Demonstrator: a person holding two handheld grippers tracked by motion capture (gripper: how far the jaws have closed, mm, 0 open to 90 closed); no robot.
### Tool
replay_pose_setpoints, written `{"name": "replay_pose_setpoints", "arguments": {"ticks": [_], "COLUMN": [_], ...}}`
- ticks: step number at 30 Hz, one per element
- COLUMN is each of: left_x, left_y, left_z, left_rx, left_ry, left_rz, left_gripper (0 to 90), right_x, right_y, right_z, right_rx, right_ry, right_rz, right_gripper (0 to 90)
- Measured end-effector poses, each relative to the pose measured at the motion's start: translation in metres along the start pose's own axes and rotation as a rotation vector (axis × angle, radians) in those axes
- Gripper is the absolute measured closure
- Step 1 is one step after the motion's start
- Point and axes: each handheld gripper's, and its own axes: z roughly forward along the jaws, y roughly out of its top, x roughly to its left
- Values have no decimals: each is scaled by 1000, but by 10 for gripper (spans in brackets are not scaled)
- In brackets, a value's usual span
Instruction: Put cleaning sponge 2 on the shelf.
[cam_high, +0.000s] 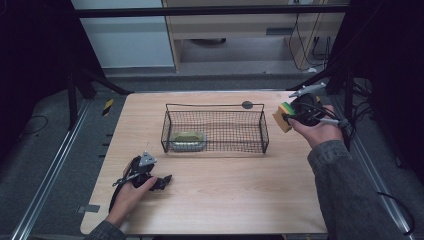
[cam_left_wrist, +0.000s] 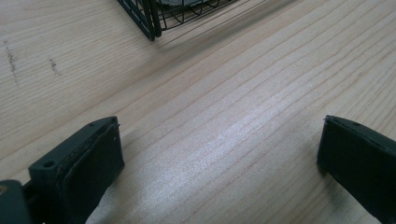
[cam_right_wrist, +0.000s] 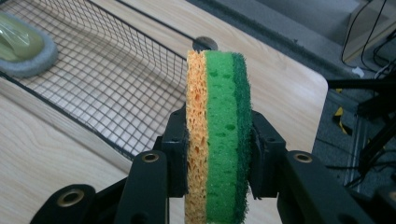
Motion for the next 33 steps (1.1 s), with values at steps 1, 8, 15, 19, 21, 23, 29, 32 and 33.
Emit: {"name": "replay_pose_setpoints", "arguments": {"ticks": [1,8,15,19,21,23,29,32,33], "left_x": [0,0,1,1,1,1,1,1,1], "left_y": [0,0,0,0,0,0,0,0,0], "left_z": [0,0,0,0,0,0,0,0,0], "left_rx": [0,0,1,1,2,1,1,1,1], "left_ry": [0,0,-1,-2,-2,-2,-2,-2,-2], "left_rz": [0,4,5,5,5,5,5,6,6], "left_gripper": [0,0,0,0,0,0,0,0,0], "right_x": [1,6,8,14,18,21,26,27,28], "right_y": [3,20,29,33,35,37,42,43,43], "right_z": [1,8,16,21,24,27,36,39,40], "right_rx": [0,-20,-43,-51,-45,-41,-45,-43,-44], "right_ry": [-1,14,33,43,45,47,60,65,69], "right_rz": [-11,-39,-33,-41,-49,-60,-73,-68,-67], "right_gripper": [649,649,649,649,649,649,648,648,648]}}
